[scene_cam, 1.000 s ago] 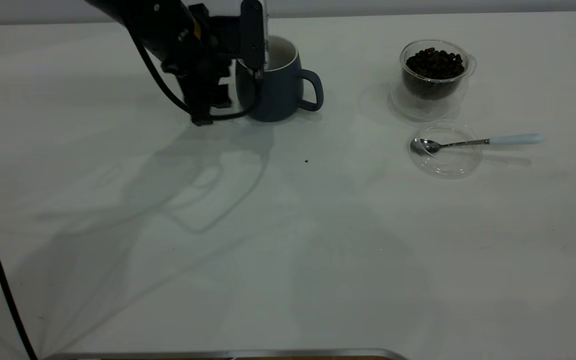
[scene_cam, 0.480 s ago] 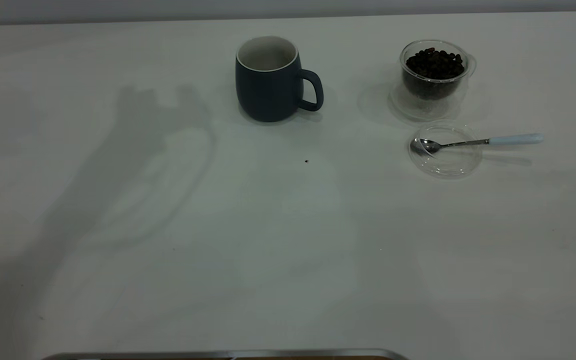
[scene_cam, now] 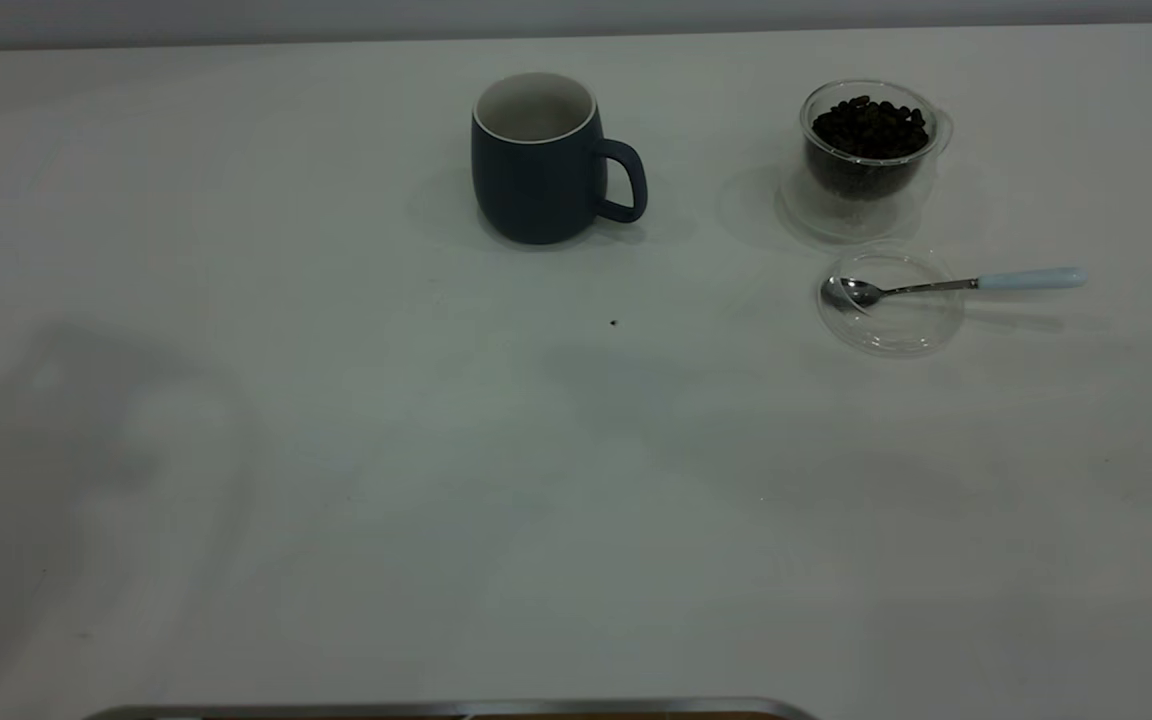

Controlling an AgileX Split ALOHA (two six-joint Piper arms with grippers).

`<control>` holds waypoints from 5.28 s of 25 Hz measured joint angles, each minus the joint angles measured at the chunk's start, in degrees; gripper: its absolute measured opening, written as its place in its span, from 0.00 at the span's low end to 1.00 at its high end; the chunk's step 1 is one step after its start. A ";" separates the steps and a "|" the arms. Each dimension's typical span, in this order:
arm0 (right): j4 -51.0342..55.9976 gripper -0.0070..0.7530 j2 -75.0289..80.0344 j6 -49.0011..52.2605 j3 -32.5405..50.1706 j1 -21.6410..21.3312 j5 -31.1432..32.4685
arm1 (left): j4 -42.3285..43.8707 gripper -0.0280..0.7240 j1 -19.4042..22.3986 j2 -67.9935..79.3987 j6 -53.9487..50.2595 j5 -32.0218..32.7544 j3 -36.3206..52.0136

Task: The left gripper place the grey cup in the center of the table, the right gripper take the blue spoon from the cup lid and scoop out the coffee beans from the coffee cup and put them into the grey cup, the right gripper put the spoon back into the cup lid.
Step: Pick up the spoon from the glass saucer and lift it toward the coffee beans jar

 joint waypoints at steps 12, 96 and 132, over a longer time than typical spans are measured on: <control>0.00 0.77 0.00 0.00 0.00 0.00 0.00 | -8.07 0.69 0.02 -26.13 -6.62 0.00 23.16; 29.04 0.71 64.81 -24.40 -3.95 0.00 -40.34 | -15.44 0.69 18.54 -77.36 -8.10 -1.32 57.00; 89.96 0.70 132.32 -94.11 -29.02 -23.78 -28.64 | -15.44 0.69 18.54 -77.36 -8.10 -1.26 57.00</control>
